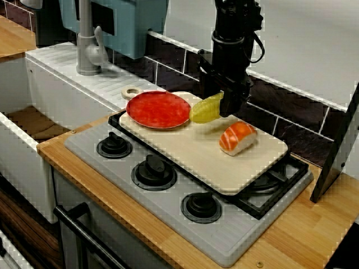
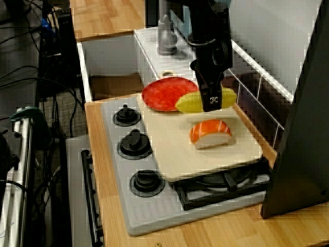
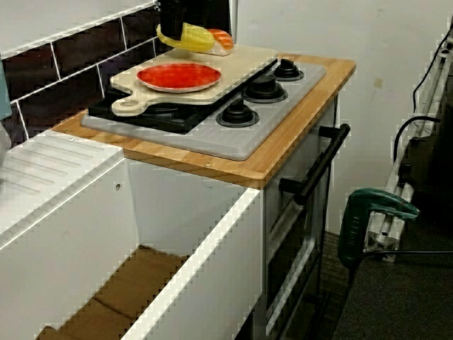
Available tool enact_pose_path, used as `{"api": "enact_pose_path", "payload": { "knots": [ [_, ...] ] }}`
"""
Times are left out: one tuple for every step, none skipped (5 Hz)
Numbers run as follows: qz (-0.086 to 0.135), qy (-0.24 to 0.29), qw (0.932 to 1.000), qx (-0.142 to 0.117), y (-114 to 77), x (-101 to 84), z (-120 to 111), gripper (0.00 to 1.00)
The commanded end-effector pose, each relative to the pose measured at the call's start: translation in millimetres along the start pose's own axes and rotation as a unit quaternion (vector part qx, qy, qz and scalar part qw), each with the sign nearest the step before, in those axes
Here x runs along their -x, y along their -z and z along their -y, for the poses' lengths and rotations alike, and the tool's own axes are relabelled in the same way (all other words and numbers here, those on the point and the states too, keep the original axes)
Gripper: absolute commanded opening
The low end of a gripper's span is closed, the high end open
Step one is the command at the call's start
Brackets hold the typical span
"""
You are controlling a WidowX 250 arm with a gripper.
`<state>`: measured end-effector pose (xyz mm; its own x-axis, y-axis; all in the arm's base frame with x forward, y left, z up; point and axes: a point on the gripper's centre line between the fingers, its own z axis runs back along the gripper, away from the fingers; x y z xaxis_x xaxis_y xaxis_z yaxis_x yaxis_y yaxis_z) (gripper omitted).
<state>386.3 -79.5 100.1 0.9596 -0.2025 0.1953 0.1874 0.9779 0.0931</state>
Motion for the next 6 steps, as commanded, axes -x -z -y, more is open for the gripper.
{"api": "enact_pose_path", "payload": {
  "knots": [
    [0.017, 0.006, 0.9998, -0.004, -12.5, 1.9, 2, 0.00],
    [0.012, 0.004, 0.9999, -0.005, -11.1, 3.5, 2, 1.00],
    [0.011, 0.004, 0.9999, -0.002, -11.9, 6.9, 3, 1.00],
    [0.014, 0.004, 0.9999, 0.003, -14.7, 8.2, 3, 1.00],
    [0.017, -0.003, 0.9998, 0.004, -17.9, 8.4, 0, 1.00],
    [0.019, -0.005, 0.9998, 0.007, -21.8, 8.8, -1, 1.00]
  ]
}}
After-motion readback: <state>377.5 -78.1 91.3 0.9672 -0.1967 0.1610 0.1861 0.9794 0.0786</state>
